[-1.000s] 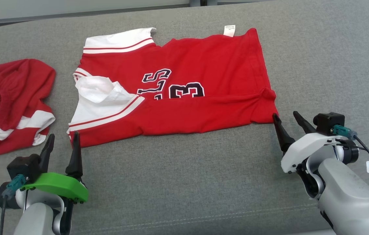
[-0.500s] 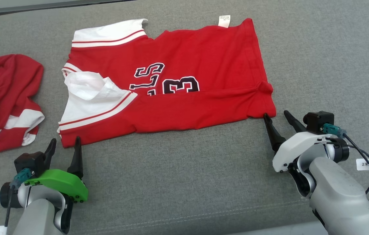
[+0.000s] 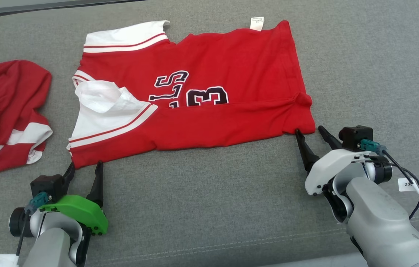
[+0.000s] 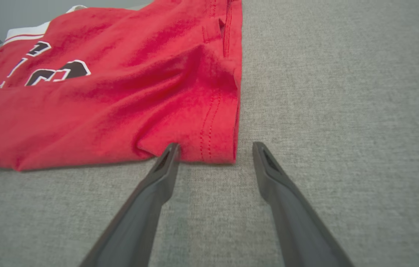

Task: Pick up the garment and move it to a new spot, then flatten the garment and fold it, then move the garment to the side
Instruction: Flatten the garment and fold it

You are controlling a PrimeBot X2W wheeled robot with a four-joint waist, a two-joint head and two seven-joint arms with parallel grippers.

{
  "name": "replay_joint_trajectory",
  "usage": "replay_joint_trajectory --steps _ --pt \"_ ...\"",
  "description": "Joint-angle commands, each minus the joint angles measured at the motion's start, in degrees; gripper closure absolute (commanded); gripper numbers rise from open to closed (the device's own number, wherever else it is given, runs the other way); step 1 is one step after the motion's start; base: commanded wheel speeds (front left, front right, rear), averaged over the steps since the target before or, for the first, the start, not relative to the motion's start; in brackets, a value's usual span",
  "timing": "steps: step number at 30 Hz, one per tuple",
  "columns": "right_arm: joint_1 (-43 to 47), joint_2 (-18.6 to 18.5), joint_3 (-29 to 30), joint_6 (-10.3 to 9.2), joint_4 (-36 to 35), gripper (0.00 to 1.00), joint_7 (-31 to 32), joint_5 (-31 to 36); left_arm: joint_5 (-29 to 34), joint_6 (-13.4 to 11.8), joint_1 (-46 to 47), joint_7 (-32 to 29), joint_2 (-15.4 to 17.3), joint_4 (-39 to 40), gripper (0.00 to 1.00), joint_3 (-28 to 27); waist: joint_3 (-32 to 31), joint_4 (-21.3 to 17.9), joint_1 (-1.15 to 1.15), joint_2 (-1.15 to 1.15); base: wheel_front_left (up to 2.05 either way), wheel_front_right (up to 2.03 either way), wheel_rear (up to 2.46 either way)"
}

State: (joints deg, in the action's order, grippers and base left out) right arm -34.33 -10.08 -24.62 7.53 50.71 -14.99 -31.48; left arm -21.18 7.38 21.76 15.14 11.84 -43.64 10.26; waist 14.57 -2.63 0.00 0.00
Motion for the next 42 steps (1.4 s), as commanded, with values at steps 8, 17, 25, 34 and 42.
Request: replay_joint_trajectory --steps 8,17,25,34,42 --pt "-1.3 1.2 0.9 -0.08 1.1 0.00 -0.2 1.8 0.2 0.1 2.0 0.0 0.3 -0.9 0.00 -0.2 0.9 0.5 0.00 0.00 0.00 0.00 0.00" --pt "-1.9 2.2 0.6 -0.08 2.3 1.00 -0.2 2.2 -0.5 0.1 3.0 0.0 0.2 -2.4 1.00 1.4 1.2 0.4 0.00 0.00 0.00 0.00 0.00" --pt "0.4 -0.5 2.2 -0.10 0.8 1.00 -0.2 0.7 -1.6 0.1 -0.6 0.0 1.1 0.5 1.00 1.5 -2.1 0.5 0.00 0.00 0.00 0.00 0.00" --pt "4.7 -4.4 3.1 -0.11 -1.4 1.00 -0.2 -1.2 -0.9 0.0 -6.4 0.0 0.3 5.0 1.00 0.7 -5.7 0.9 0.00 0.00 0.00 0.00 0.00" --pt "10.9 -6.1 2.2 -0.11 -3.8 1.00 0.8 -3.3 -0.6 0.0 -12.9 0.0 -1.9 9.0 1.00 -0.7 -9.0 1.1 0.00 0.00 0.00 0.00 0.00"
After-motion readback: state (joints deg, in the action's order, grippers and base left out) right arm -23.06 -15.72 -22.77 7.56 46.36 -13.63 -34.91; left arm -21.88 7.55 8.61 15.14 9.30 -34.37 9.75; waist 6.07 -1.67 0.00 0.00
